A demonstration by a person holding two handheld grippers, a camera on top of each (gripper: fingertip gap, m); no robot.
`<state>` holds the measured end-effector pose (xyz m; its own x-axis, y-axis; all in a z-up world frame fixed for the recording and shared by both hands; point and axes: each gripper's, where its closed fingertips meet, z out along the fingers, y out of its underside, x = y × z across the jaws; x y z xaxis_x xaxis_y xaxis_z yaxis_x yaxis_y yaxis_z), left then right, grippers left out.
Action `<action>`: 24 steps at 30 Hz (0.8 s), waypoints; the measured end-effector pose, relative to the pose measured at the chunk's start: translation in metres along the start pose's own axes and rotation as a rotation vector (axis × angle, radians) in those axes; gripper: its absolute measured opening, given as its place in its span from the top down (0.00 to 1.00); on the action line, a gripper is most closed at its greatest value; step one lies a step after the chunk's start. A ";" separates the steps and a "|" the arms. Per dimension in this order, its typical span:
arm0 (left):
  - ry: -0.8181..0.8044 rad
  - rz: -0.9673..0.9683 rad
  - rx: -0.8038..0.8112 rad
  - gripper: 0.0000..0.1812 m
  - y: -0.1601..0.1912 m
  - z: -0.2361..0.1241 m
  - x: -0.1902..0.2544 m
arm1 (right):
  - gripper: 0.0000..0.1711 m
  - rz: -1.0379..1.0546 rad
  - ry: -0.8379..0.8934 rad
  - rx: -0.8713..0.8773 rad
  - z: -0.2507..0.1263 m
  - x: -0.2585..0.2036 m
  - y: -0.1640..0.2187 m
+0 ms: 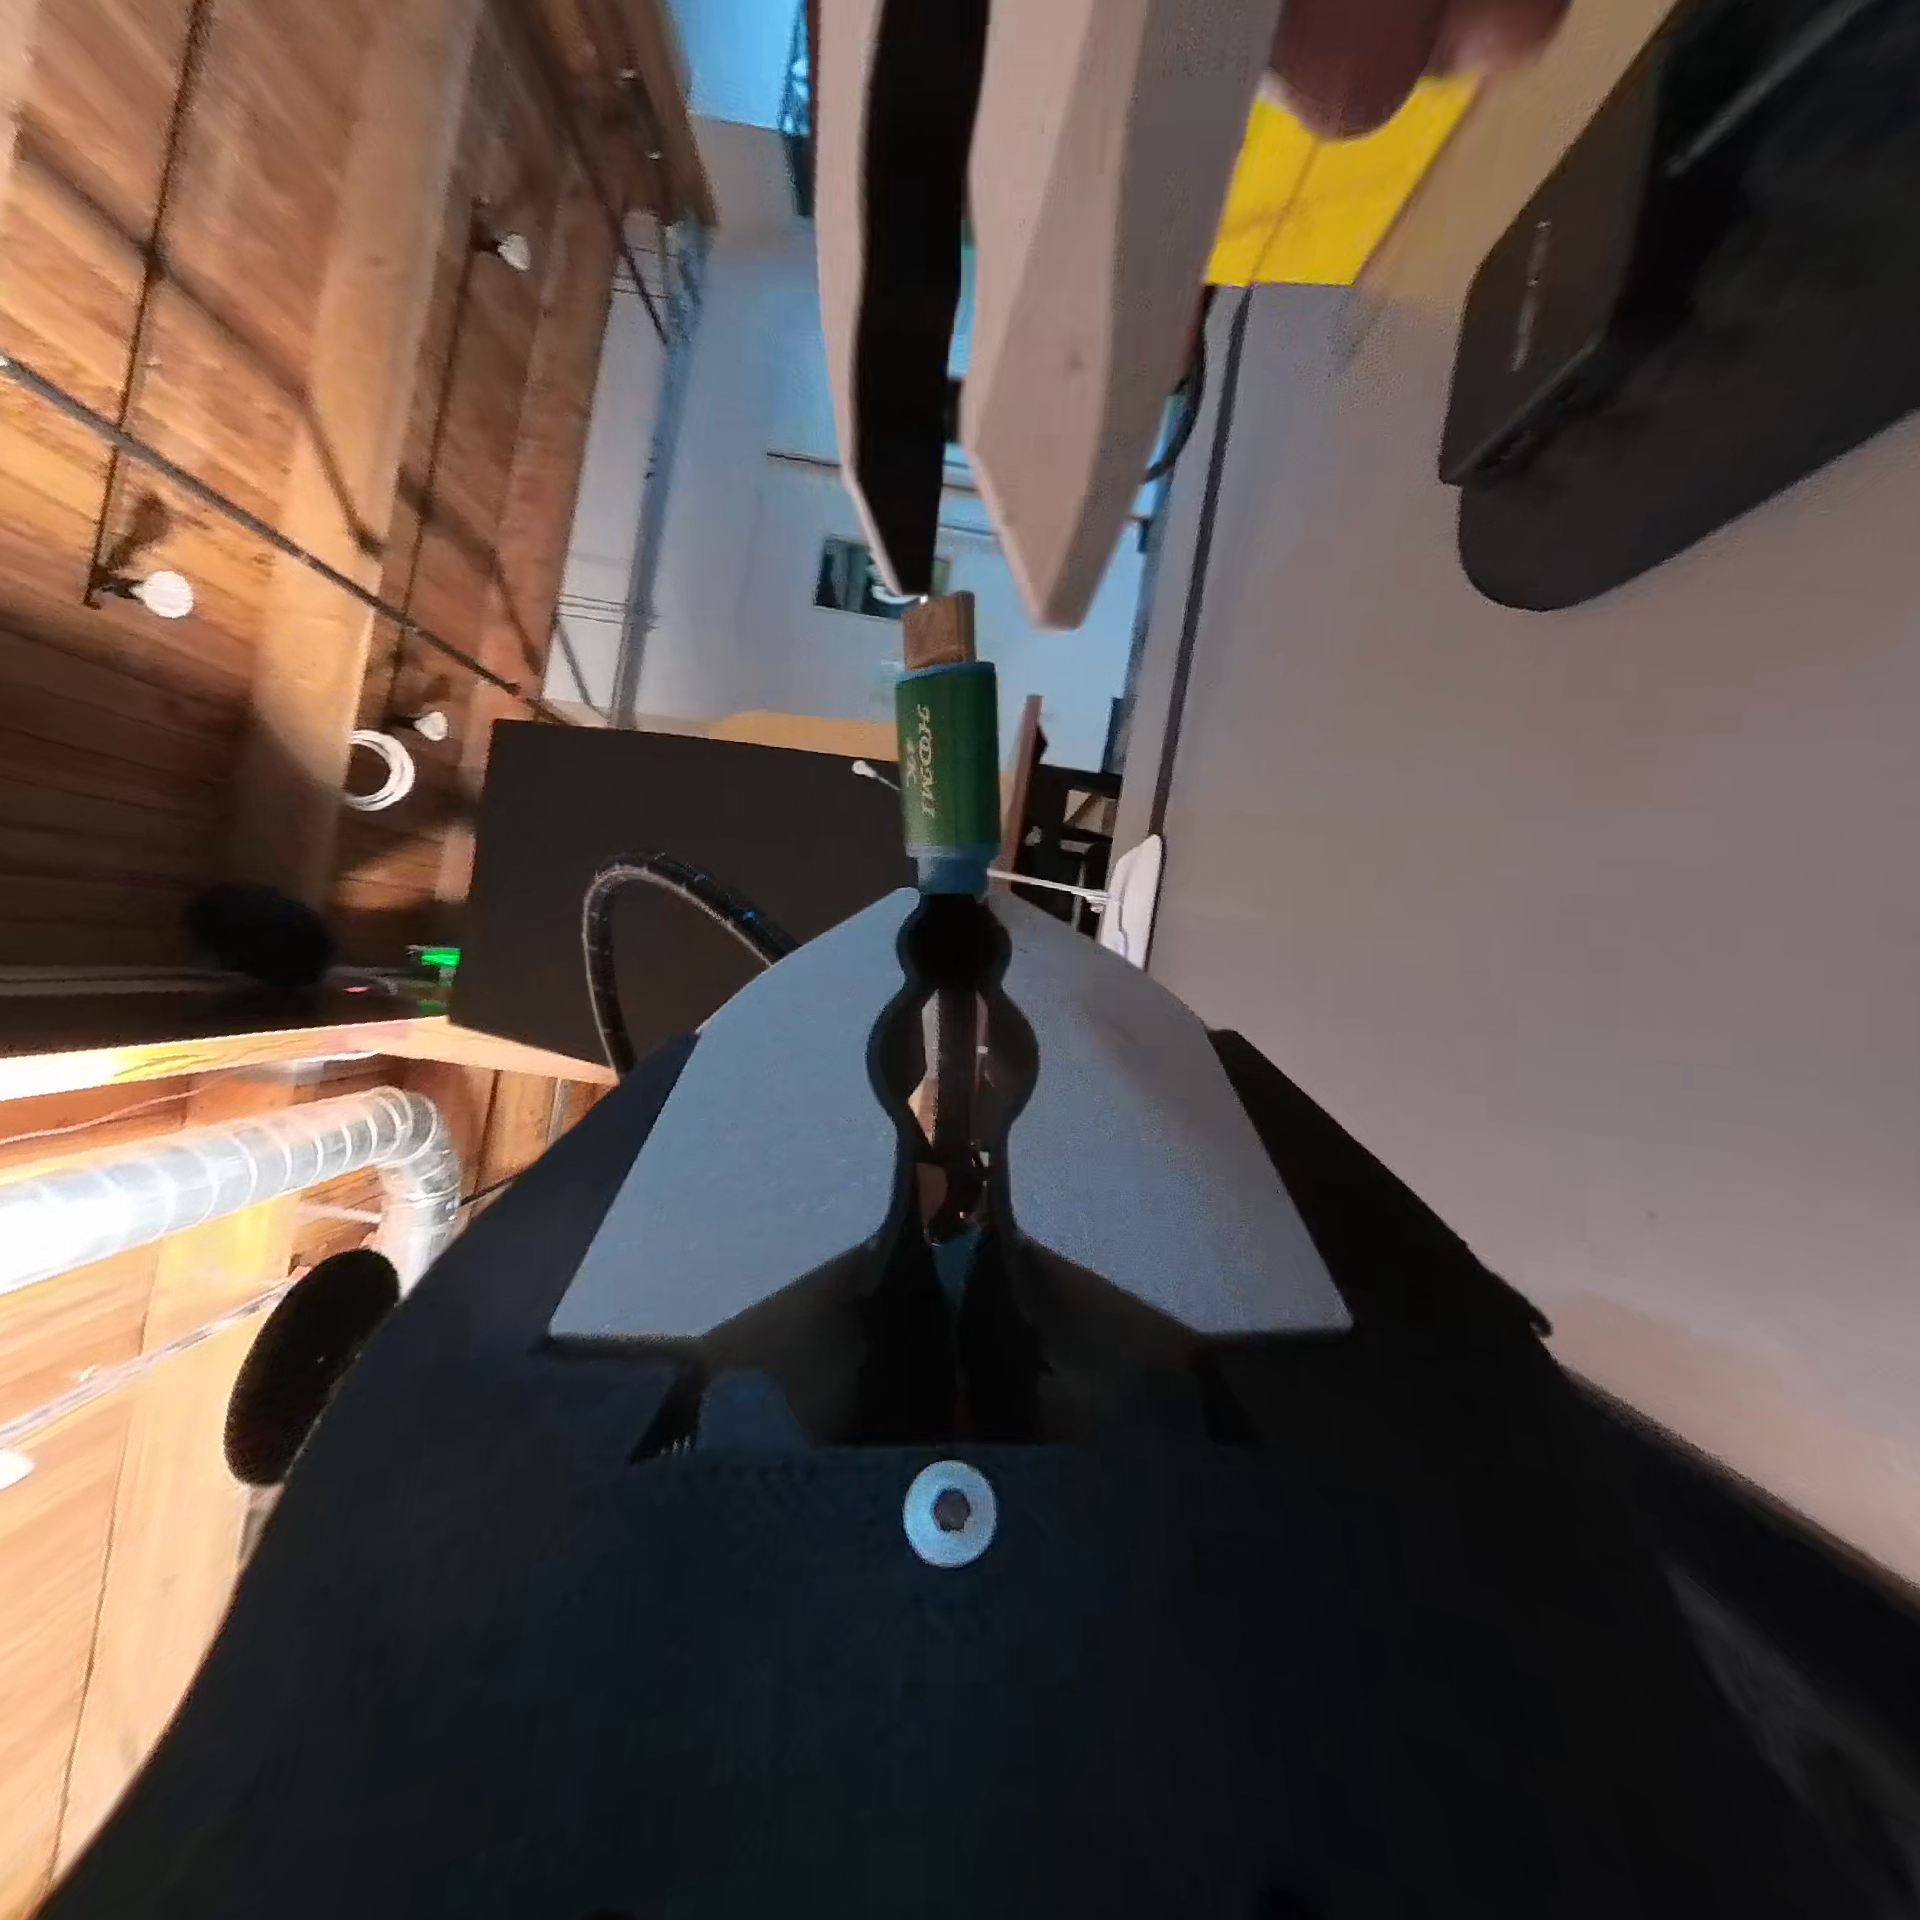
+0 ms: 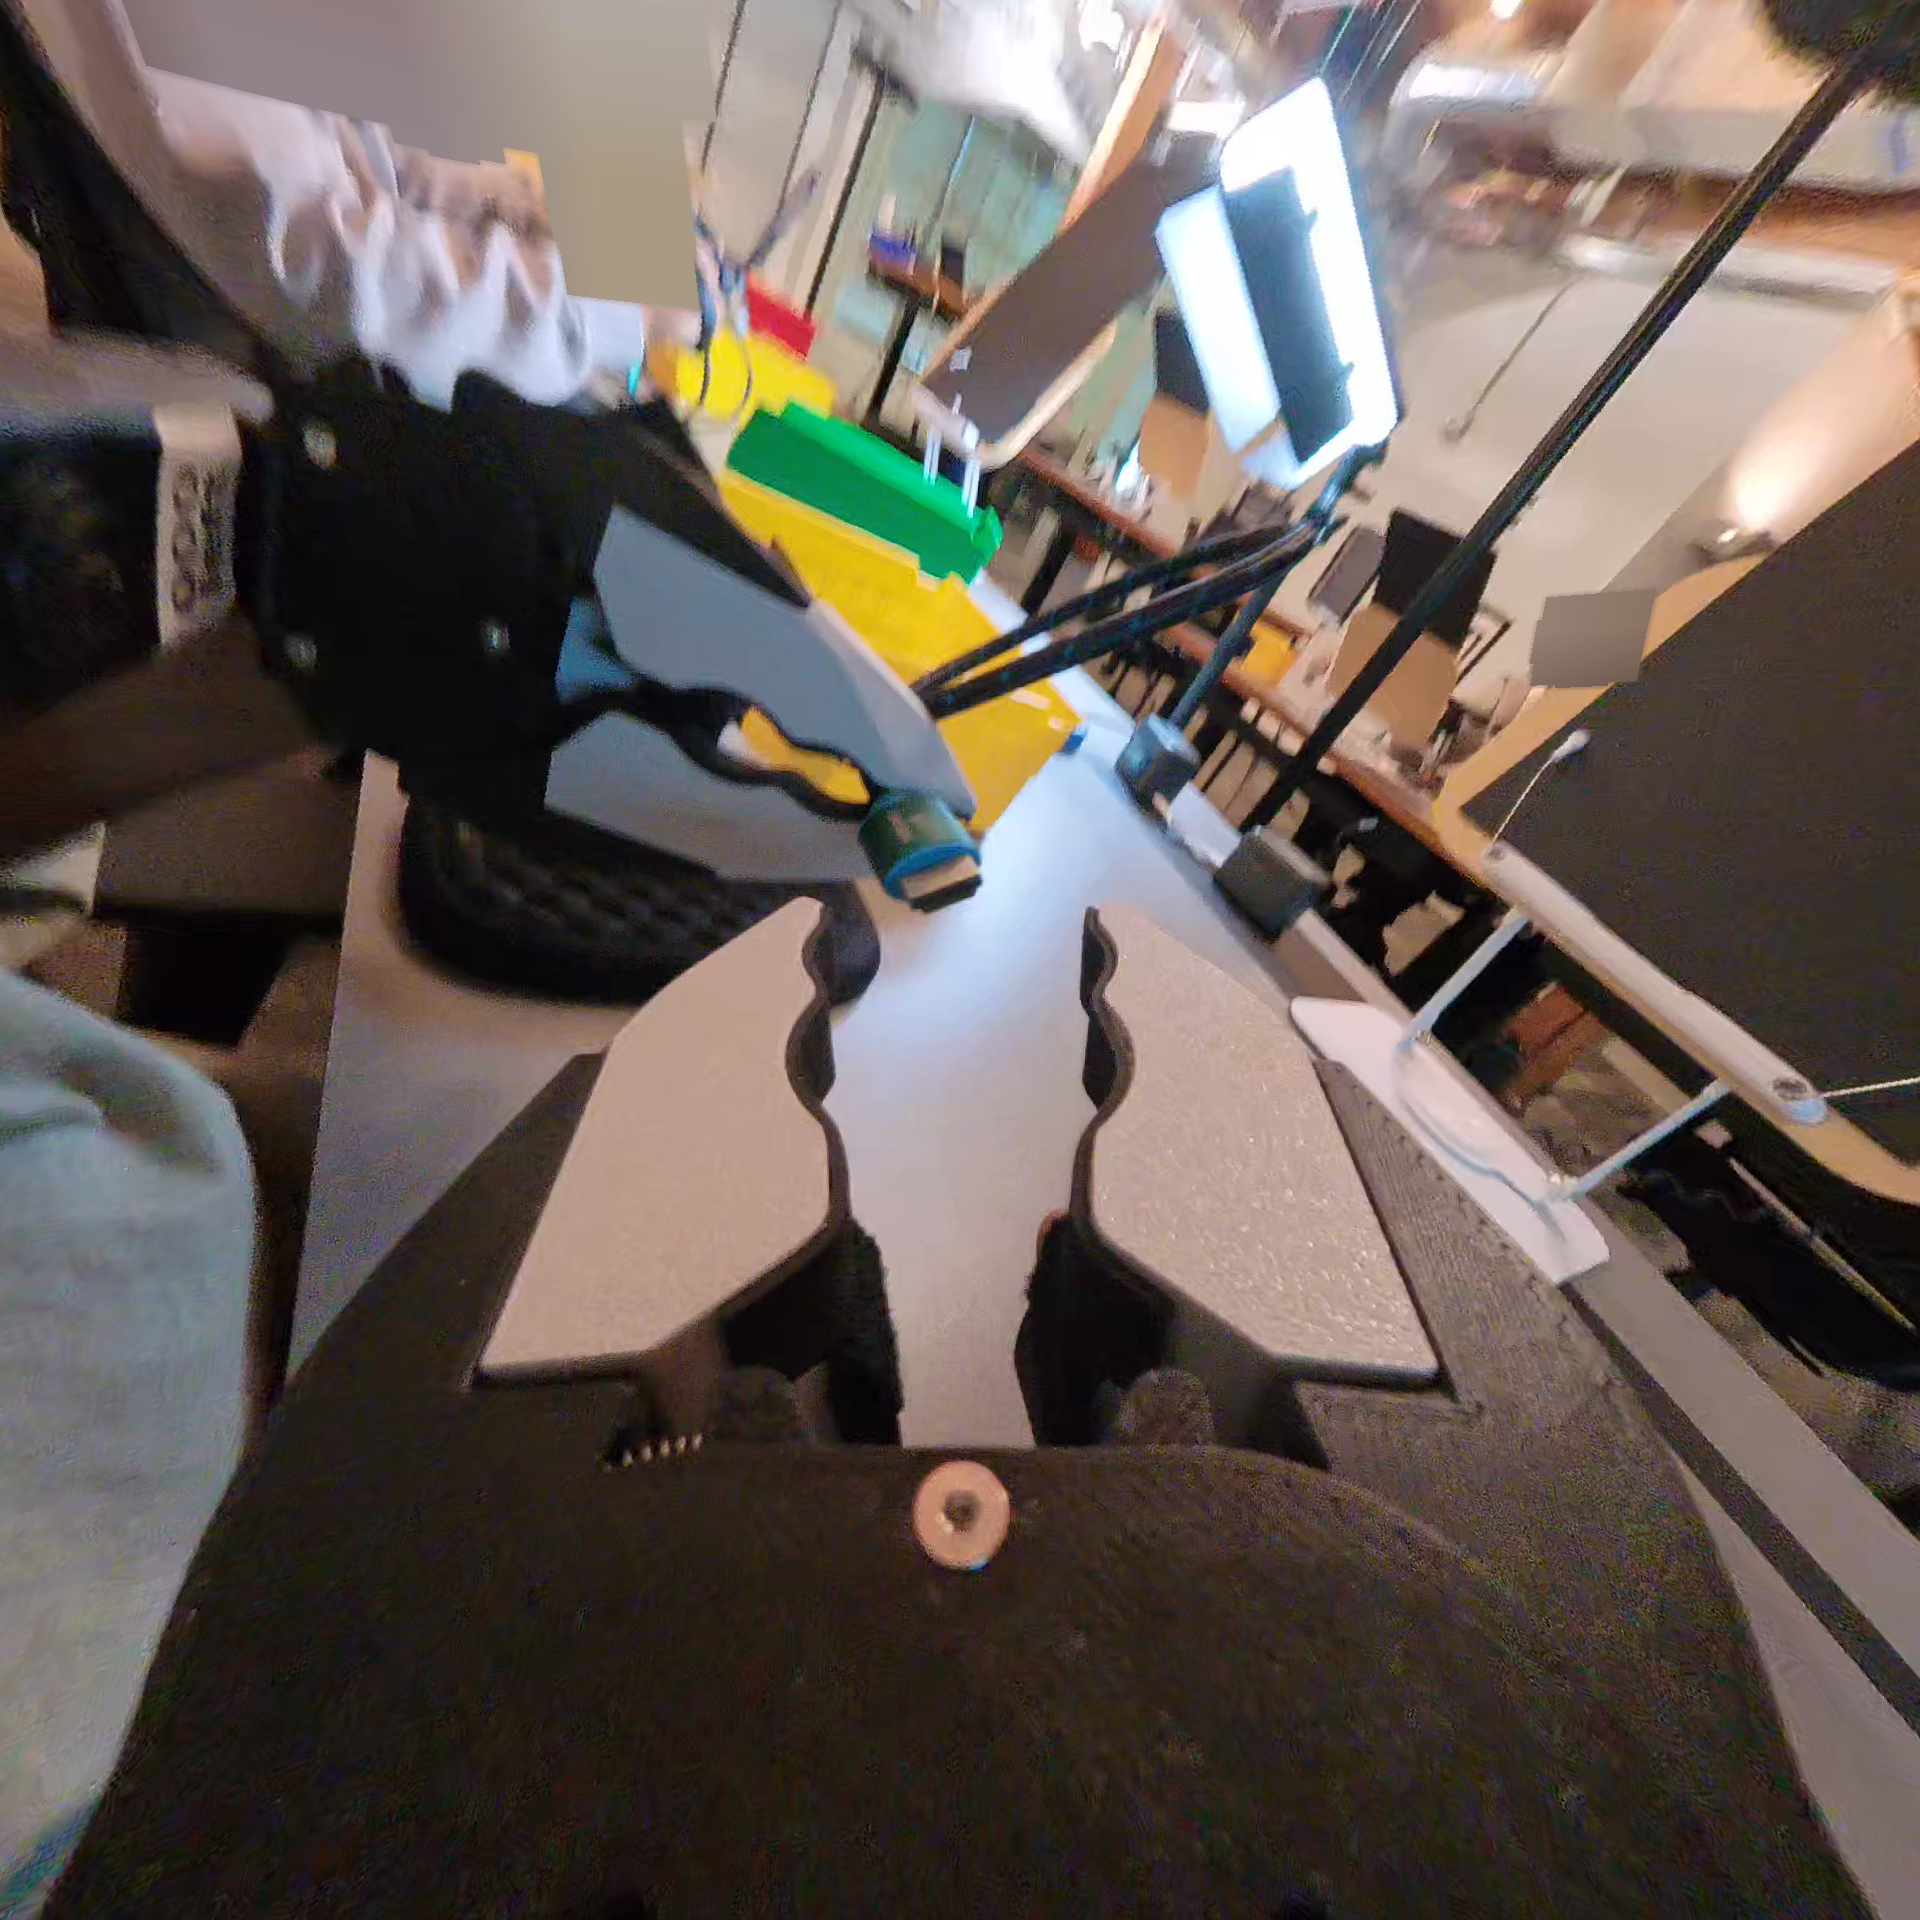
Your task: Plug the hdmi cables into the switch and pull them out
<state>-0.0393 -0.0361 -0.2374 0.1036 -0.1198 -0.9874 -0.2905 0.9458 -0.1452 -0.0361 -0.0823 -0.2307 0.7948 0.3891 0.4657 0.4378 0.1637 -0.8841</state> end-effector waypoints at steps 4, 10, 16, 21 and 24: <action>0.086 0.007 0.016 0.97 -0.002 -0.003 0.010 | 0.74 -0.009 -0.088 -0.023 0.004 -0.017 0.001; 0.135 0.012 0.053 0.97 -0.009 -0.007 0.017 | 0.78 -0.087 -0.112 -0.076 0.012 -0.026 0.010; 0.124 -0.039 0.070 0.96 -0.010 -0.007 0.016 | 0.88 -0.126 -0.068 -0.079 0.012 -0.022 0.010; -0.145 -0.224 0.198 0.84 -0.022 -0.018 -0.036 | 0.88 -0.053 0.135 0.040 -0.001 0.013 -0.002; -0.207 -0.479 0.375 0.86 -0.035 -0.032 -0.058 | 0.88 0.051 0.252 0.168 -0.020 0.037 -0.012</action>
<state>-0.0655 -0.0717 -0.1770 0.3312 -0.5301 -0.7806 0.1824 0.8477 -0.4982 -0.0035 -0.0877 -0.2017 0.9026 0.1668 0.3968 0.3354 0.3054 -0.8912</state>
